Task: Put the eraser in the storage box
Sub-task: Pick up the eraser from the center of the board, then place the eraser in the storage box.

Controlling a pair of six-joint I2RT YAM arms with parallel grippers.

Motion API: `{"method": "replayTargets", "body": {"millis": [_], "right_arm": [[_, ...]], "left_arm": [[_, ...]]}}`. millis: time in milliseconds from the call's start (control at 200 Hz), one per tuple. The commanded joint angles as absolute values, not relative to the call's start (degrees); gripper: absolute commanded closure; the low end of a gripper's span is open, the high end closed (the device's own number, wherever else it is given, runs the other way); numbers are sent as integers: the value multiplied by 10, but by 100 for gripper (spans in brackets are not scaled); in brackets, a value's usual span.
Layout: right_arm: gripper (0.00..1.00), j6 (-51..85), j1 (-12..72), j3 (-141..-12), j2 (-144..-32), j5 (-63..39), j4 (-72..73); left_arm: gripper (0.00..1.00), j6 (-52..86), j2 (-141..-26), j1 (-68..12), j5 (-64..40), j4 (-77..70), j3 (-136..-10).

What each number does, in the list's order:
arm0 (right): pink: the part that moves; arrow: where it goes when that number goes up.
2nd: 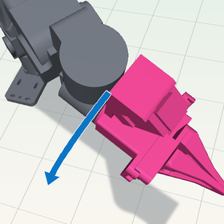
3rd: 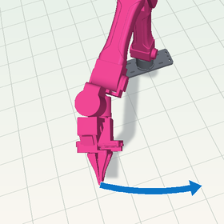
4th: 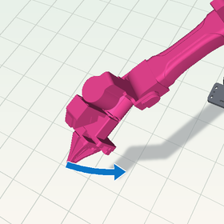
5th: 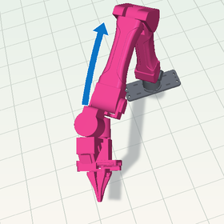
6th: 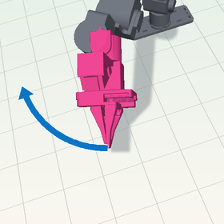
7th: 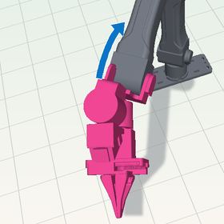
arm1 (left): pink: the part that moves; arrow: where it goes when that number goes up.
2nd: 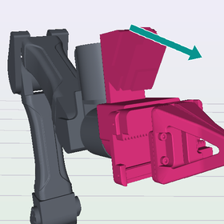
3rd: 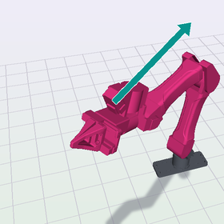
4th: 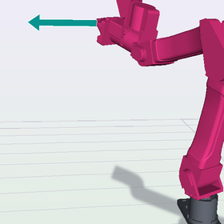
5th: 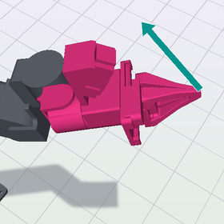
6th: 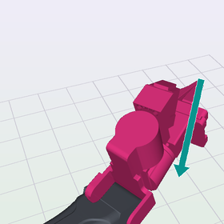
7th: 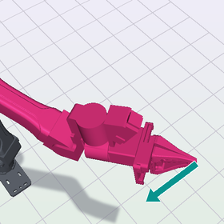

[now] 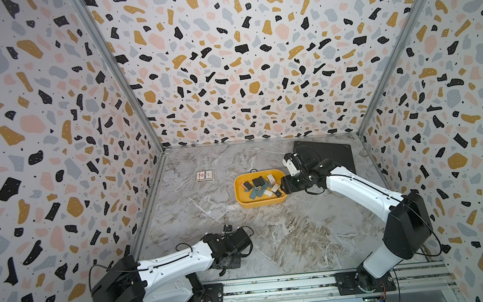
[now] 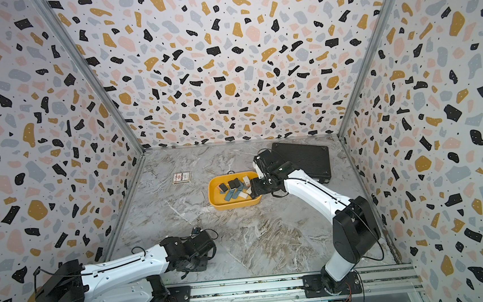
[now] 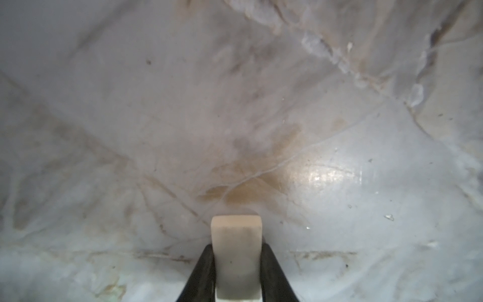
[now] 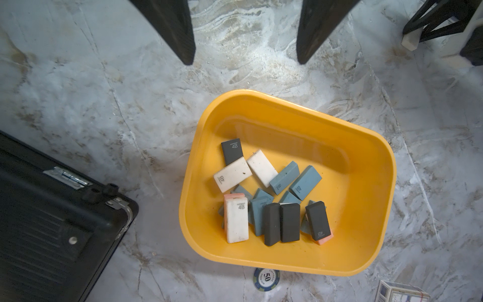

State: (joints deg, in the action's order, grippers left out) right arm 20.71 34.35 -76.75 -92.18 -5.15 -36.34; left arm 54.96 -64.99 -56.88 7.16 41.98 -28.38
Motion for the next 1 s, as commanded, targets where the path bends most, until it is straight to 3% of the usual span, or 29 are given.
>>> {"method": "replayTargets", "body": {"millis": [0,561,741,996], "right_arm": [[36,200,344,-769,-892,-38,-386],[29,192,325,-705,-841,57,-366],[24,197,292,-671,-810,43,-354],[17,206,272,-622,-766,60,-332]], "left_arm": [[76,555,-656,-572,76,442,-274],[82,448,-668,-563,158,474,-429],[83,363,-675,-491,135,434,-494],[85,249,-812,-408,90,406,-670]]}}
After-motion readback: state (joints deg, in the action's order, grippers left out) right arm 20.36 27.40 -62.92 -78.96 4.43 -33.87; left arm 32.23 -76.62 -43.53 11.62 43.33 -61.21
